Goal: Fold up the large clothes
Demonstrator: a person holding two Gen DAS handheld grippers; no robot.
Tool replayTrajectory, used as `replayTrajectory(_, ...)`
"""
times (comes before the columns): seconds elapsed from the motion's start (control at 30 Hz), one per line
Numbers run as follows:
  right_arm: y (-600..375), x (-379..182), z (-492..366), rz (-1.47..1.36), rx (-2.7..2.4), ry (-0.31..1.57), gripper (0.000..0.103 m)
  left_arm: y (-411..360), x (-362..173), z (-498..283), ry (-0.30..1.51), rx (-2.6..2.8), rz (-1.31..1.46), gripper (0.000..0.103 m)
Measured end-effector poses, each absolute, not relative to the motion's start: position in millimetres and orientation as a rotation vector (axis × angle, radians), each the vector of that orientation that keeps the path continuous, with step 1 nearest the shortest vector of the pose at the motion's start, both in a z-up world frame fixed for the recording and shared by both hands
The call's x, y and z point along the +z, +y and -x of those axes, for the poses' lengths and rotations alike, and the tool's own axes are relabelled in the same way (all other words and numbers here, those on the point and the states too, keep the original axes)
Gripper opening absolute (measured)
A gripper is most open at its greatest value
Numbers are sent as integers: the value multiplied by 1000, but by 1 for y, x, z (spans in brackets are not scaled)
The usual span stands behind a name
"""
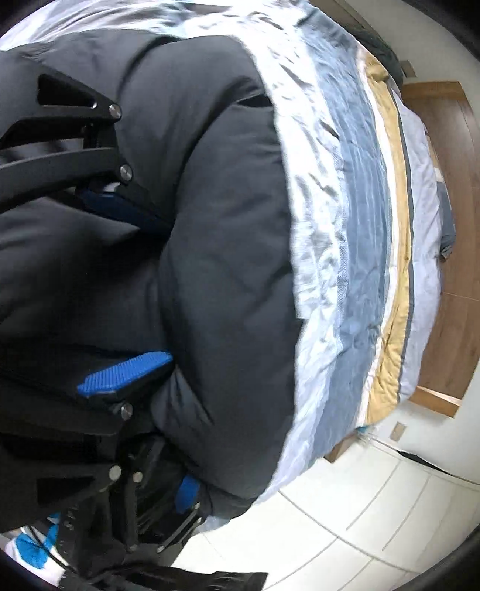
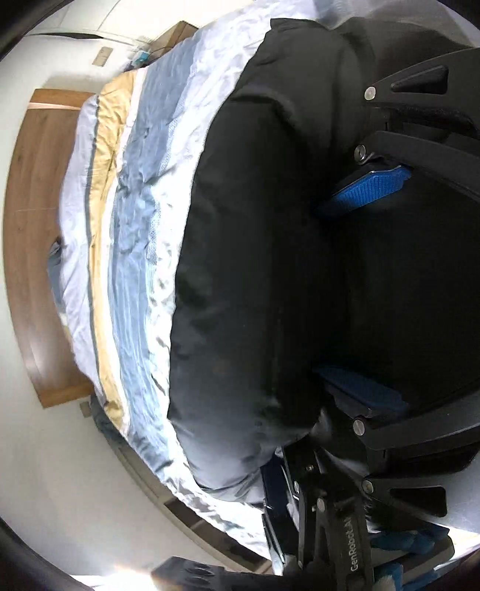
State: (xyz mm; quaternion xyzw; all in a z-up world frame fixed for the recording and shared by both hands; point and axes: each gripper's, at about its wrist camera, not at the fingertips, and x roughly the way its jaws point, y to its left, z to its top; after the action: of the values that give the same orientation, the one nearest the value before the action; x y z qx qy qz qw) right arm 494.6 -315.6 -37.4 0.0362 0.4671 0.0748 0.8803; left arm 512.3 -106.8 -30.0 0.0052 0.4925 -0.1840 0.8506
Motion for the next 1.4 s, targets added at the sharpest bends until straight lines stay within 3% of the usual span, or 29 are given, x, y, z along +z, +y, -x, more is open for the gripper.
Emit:
replayTrajectory(0.13,-335,-49,-532,-136,123,1008,81,-116,-36,-565,1091,-358,3,73)
replayTrajectory(0.4,-398,-75,-563,-241,6,1046,79,-90,-73,-626,1161,-281,99,91)
replayTrajectory(0.7,-488,-95,-539,-204,-243,1142,79,-10,-88,-640,1253,-100,111,97)
replayTrajectory(0.87,-494,-58,-506,-173,-248,1050,78,35,-54,-610,1155,-19,104,96)
replayTrajectory(1.07,-431,-13,-468,-106,-74,908,81,21,-10,-548,983,-126,97,96)
replayTrajectory(1.4,-359,-46,-450,-55,21,901,87,-49,-43,-481,935,-197,-36,96)
